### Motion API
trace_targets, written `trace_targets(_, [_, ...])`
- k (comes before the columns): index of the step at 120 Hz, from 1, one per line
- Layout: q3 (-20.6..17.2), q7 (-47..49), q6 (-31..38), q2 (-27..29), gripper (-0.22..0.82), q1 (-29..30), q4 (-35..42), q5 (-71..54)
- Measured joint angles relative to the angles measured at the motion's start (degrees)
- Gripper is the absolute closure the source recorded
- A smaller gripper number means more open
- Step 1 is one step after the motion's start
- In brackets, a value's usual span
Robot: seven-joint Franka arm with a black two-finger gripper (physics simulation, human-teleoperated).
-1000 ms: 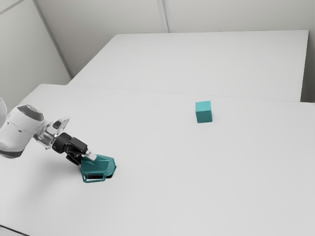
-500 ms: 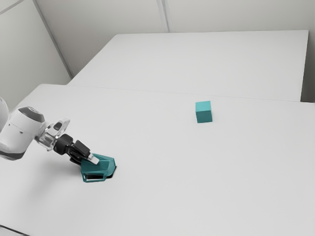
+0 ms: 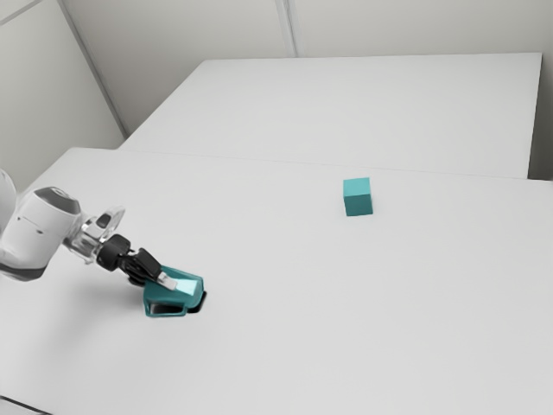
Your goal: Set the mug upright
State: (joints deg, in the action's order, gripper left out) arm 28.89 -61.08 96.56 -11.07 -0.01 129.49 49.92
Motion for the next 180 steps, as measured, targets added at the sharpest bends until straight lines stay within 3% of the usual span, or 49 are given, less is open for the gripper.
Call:
trace_targets(38, [-0.62,0.97,1.83,6.09,0.75,-5.72,-2.24,0.61])
trace_targets(52, [-2.48,2.21,3.21,7.66,0.76,-6.9,-5.18,-1.93])
trace_targets(98, [-10.33,7.77,15.1,7.82,0.78,-10.06,-15.12,-30.16])
trace_targets(128, [-11.86,10.72,25.5,6.84,0.78,-12.63,-13.09,-42.77])
trace_targets(180, [-11.78,14.0,39.99,5.98,0.78,-13.02,-4.65,-46.58])
